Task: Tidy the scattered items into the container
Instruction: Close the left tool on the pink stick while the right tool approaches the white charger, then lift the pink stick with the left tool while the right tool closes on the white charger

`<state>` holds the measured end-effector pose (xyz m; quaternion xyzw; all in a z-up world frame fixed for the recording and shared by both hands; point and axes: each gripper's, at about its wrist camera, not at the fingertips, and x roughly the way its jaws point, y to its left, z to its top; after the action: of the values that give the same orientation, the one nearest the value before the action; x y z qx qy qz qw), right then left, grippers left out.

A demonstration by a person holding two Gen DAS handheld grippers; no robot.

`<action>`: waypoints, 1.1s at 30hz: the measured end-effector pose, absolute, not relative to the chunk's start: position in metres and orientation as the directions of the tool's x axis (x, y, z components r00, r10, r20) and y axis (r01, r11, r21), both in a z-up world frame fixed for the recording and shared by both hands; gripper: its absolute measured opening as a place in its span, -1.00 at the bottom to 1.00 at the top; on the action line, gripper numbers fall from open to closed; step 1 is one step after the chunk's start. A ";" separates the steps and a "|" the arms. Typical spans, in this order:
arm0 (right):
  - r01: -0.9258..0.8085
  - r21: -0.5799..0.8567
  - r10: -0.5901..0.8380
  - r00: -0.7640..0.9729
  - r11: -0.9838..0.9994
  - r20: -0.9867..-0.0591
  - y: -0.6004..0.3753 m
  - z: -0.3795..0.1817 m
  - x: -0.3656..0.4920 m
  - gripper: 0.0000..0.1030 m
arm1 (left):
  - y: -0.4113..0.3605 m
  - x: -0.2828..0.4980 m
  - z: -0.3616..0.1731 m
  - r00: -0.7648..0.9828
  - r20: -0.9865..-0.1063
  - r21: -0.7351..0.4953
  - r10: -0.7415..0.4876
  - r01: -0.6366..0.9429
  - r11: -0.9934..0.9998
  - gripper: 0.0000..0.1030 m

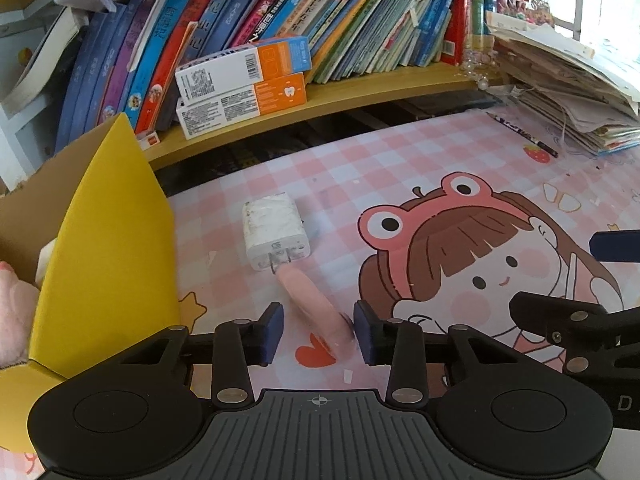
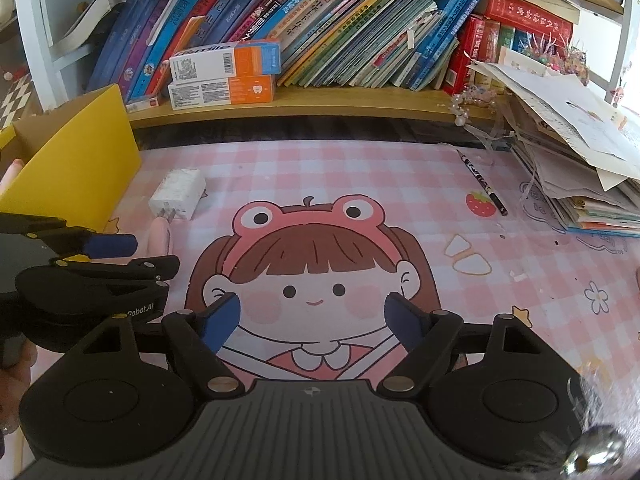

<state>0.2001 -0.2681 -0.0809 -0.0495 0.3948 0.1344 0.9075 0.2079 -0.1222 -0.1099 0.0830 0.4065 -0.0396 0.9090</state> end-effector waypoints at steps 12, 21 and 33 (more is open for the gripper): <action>-0.268 0.016 0.193 0.646 0.963 -0.738 -0.271 -0.083 0.203 0.52 | -0.119 0.212 -0.120 0.645 -0.764 0.089 -0.016 0.130 0.987 -0.48; -0.288 0.014 0.205 0.646 0.958 -0.735 -0.266 -0.079 0.203 0.52 | -0.109 0.196 -0.113 0.634 -0.770 0.044 -0.071 0.165 0.985 -0.64; -0.388 0.049 0.293 0.600 0.920 -0.744 -0.240 -0.070 0.223 0.52 | -0.090 0.161 -0.101 0.642 -0.760 0.066 -0.104 0.235 0.970 -0.66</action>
<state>0.2231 -0.2395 -0.0702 -0.0590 0.4045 0.1907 0.8925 0.1611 -0.0896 -0.1012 0.0797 0.4125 -0.0938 0.9026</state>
